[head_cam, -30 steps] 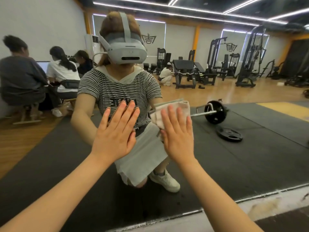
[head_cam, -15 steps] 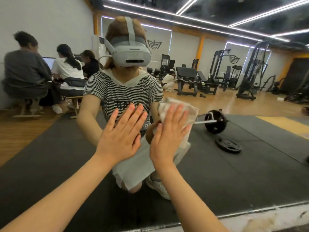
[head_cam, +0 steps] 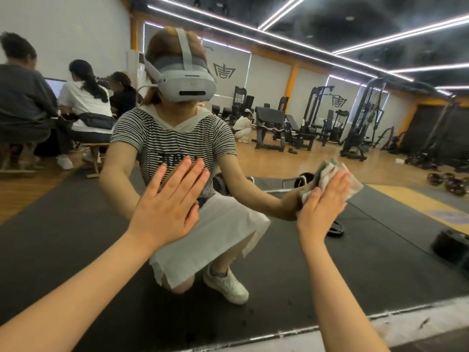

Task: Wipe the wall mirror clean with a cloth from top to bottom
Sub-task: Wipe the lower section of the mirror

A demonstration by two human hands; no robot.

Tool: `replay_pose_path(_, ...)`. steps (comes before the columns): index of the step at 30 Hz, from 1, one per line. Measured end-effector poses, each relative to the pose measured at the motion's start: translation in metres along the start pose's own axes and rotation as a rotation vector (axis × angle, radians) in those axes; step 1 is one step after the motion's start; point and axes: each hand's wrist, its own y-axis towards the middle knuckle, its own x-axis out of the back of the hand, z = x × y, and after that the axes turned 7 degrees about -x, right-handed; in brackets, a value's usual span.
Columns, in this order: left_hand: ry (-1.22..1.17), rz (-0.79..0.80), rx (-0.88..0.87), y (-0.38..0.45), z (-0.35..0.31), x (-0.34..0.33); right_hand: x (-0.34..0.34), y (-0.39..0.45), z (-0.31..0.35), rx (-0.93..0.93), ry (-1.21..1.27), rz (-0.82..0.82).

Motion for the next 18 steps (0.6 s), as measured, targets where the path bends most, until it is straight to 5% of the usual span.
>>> replay_pose_path(4, 0.0, -0.003, -0.002, 0.0, -0.001, 0.0, -0.018, -0.037, 0.044, -0.036, 0.067, 0.041)
replay_pose_path(11, 0.004, -0.008, -0.008, -0.002, -0.001, -0.004, -0.042, -0.121, 0.045, 0.724, -0.158, 0.263)
replay_pose_path(18, 0.006, 0.022, -0.005, -0.001, -0.001, -0.002, -0.035, -0.11, 0.04, 0.772, -0.262, 0.228)
